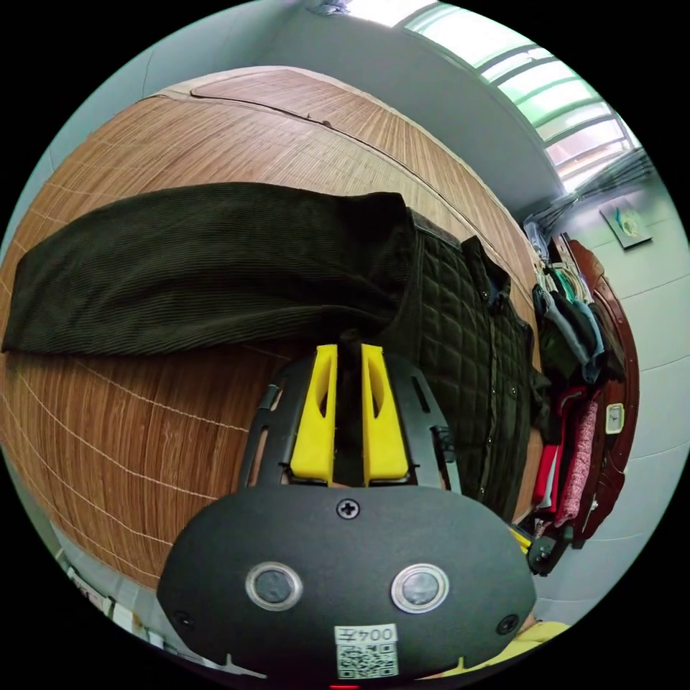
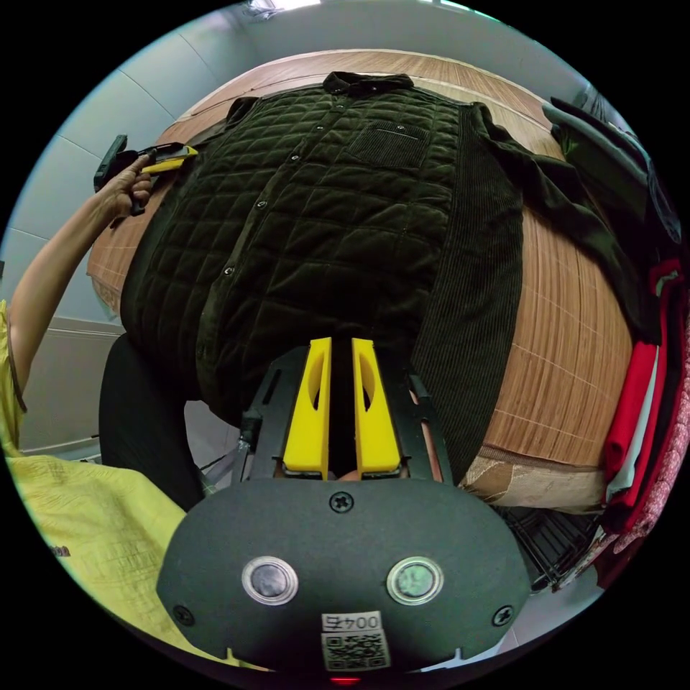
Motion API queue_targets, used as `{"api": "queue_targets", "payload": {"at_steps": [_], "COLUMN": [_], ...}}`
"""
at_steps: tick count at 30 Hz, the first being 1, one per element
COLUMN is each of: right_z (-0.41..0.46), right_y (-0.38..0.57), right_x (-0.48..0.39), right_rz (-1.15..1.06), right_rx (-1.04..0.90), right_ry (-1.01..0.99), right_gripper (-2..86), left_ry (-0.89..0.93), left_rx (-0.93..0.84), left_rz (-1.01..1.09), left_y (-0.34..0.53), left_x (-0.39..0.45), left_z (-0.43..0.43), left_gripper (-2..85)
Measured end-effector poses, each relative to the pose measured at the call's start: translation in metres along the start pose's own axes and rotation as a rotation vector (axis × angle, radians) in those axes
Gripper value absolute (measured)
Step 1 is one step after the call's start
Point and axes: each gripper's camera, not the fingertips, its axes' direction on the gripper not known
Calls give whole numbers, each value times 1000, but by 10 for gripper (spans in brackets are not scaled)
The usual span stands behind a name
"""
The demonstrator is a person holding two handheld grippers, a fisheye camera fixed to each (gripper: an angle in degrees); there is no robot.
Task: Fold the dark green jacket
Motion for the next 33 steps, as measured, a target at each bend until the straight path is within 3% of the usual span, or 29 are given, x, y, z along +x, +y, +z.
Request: {"api": "queue_targets", "payload": {"at_steps": [5, 16, 27, 33], "right_z": [-2, -10, -47, -60], "right_y": [0, 8, 36, 59], "right_x": [8, 31, 97, 164], "right_rz": [2, 15, 117, 275], "right_rx": [-10, 4, 109, 101], "right_ry": [-6, -11, -58, -1], "right_gripper": [59, 61, 97, 107], "left_ry": [-86, -58, -9, -80], "left_rx": [-19, 55, -176, -163], "left_rz": [63, 122, 435, 438], "left_y": [-8, 13, 189, 208], "left_x": [7, 29, 139, 157], "left_z": [8, -25, 3, 18], "left_gripper": [34, 28, 26, 18]}}
